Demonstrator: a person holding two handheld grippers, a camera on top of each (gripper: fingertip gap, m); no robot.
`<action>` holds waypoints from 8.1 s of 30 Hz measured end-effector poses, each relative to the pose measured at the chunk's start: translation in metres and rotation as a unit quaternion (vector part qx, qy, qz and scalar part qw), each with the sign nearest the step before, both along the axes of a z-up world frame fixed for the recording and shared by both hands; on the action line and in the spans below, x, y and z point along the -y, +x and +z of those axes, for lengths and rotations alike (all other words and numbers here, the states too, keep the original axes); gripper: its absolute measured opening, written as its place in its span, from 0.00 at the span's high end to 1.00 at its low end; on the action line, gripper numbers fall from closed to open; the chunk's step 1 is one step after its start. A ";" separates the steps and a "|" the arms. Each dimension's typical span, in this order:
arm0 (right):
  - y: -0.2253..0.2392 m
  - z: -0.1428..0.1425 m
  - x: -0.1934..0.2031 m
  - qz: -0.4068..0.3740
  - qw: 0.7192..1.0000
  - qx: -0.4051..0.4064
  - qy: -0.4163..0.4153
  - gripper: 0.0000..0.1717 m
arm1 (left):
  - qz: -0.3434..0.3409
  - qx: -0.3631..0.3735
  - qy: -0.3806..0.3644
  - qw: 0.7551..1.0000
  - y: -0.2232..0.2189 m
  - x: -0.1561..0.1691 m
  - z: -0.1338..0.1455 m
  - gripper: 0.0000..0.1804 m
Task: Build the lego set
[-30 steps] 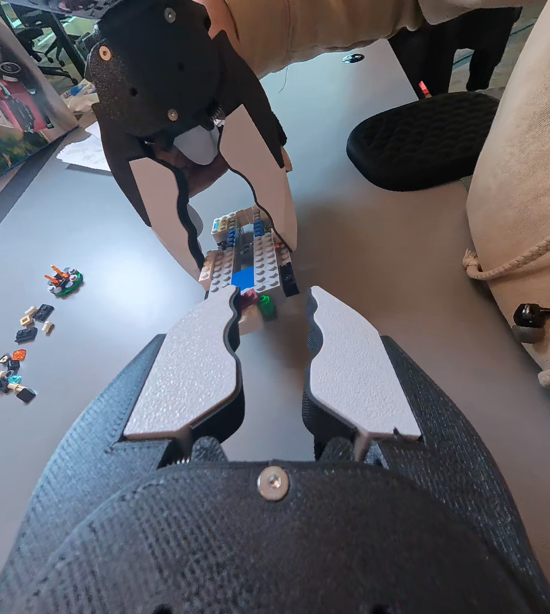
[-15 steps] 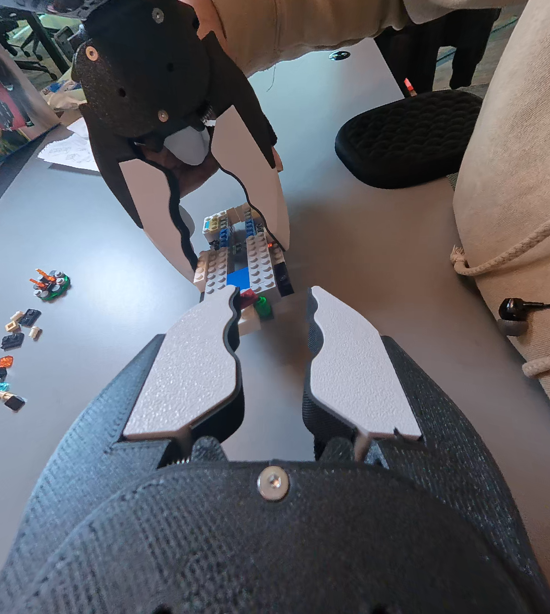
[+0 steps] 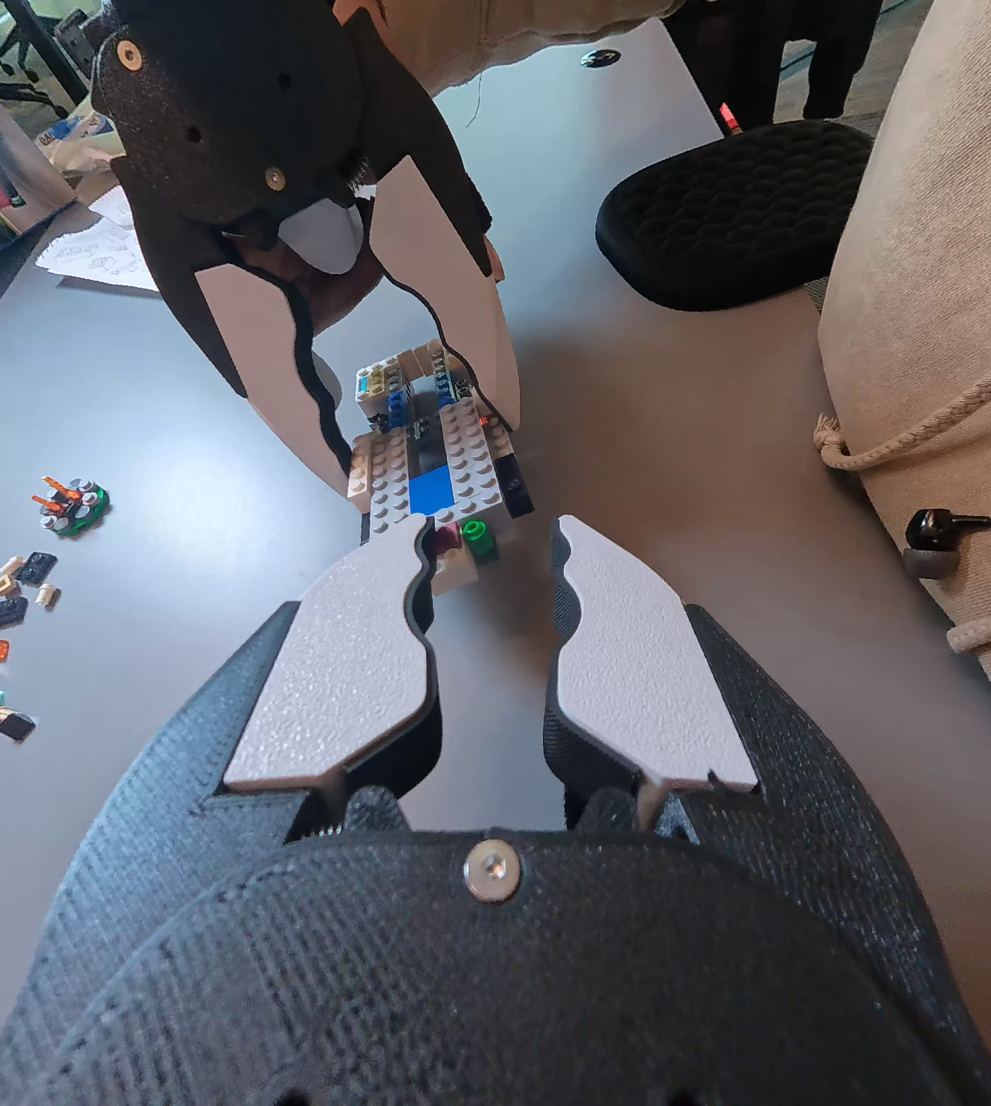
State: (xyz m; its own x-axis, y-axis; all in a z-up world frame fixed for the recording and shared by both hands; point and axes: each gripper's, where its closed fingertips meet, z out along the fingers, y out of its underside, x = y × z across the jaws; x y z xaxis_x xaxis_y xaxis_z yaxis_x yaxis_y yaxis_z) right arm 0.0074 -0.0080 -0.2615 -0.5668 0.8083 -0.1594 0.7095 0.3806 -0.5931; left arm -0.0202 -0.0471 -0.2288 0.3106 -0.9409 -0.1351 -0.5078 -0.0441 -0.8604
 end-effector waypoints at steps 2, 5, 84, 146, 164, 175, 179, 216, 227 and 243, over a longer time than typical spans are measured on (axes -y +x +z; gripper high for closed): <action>0.000 0.000 0.001 0.001 1.000 0.000 0.000 0.60 | -0.003 -0.001 0.000 1.000 0.001 0.000 -0.001 0.80; 0.000 -0.001 0.001 0.002 1.000 0.001 0.000 0.60 | -0.007 -0.003 0.002 1.000 0.003 0.001 -0.001 0.80; -0.019 -0.017 -0.039 -0.019 0.990 0.084 0.110 0.60 | 0.175 0.004 0.071 0.982 -0.058 -0.040 0.007 0.77; -0.132 0.231 -0.427 -0.512 0.695 -0.438 0.250 0.66 | 0.491 -0.146 0.231 0.827 -0.265 -0.330 0.131 0.99; -0.140 0.223 -0.416 -0.488 0.720 -0.417 0.264 0.91 | 0.583 0.114 0.165 0.787 -0.314 -0.301 0.138 0.96; -0.146 0.220 -0.421 -0.491 0.726 -0.395 0.275 0.83 | 0.591 0.180 0.150 0.772 -0.315 -0.292 0.132 0.95; -0.149 0.214 -0.410 -0.476 0.743 -0.389 0.266 0.94 | 0.593 0.180 0.136 0.773 -0.316 -0.288 0.129 0.94; -0.219 0.181 -0.299 -0.267 0.858 -0.361 0.250 0.89 | 0.315 0.343 0.056 0.883 -0.217 -0.257 0.239 0.98; -0.231 0.169 -0.305 -0.278 0.853 -0.340 0.281 0.89 | 0.526 0.335 -0.040 0.781 -0.327 -0.267 0.141 0.86; -0.214 0.190 -0.328 -0.317 0.848 -0.341 0.251 0.88 | 0.485 0.504 -0.073 0.711 -0.328 -0.277 0.109 0.96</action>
State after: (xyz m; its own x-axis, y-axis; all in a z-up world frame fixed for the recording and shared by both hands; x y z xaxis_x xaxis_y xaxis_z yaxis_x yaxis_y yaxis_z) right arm -0.2069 0.3195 -0.0714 0.1861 0.8542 0.4855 0.4227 0.3765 -0.8244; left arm -0.3482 0.2299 -0.1195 0.6925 -0.1998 0.6932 0.6937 -0.0791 -0.7159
